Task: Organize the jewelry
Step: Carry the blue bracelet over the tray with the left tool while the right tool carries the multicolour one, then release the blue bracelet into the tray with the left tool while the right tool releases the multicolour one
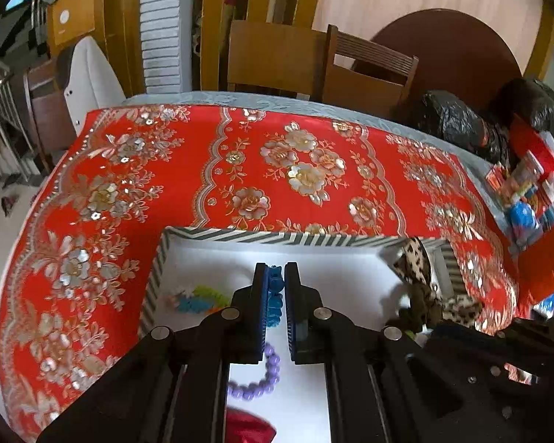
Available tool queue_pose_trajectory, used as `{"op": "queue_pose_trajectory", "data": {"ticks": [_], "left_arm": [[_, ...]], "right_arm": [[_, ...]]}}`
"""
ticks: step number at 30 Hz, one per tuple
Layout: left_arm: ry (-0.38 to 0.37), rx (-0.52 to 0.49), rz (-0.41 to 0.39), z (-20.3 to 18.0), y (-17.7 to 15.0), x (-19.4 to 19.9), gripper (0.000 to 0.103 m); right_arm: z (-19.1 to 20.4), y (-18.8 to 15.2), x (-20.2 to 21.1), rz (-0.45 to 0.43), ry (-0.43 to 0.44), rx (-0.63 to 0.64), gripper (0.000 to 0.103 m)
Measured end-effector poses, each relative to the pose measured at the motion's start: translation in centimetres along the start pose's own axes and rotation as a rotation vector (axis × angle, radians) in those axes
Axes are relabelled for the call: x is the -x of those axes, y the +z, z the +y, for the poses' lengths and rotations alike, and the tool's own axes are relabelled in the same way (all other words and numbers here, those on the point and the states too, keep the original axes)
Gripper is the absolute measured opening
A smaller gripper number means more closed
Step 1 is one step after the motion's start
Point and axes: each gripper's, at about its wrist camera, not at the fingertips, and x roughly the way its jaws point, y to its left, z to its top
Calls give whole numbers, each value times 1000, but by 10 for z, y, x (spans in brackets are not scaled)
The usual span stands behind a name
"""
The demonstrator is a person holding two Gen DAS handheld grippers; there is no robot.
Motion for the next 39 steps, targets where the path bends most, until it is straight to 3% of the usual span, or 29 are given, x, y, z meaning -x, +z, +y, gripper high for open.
{"op": "queue_pose_trajectory", "data": {"ticks": [5,11,15,18,20,22,25,31,35,39], "left_arm": [[42,25,27,11,-1,-20,6],[89,68,69,34,-14,-38,6],[84,78,80,38,-21,-44,6],[66,87,84,38,-24,-45,19],[64,87,76,36,-24,-42,21],[67,89,62,35,-23,-36,22],[70,82,38,30,-23,-24,23],[82,51,0,19,-29,1,24],[94,21,-26,11,-39,17,24],[100,8,-45,4,-51,31,24]], "right_arm": [[-22,13,-24,-44,-43,-88,9],[-56,1,-51,4,-158,-136,9],[-71,-7,-53,8,-163,-164,9],[-75,-9,-48,3,-144,-170,17],[-77,-9,-41,-17,-141,-168,26],[-83,-11,-36,-25,-155,-180,26],[-91,-13,-41,31,-169,-202,26],[-76,-18,-18,-26,-125,-170,27],[-59,-25,3,-57,-127,-127,38],[-46,-35,19,-71,-153,-97,42]]}}
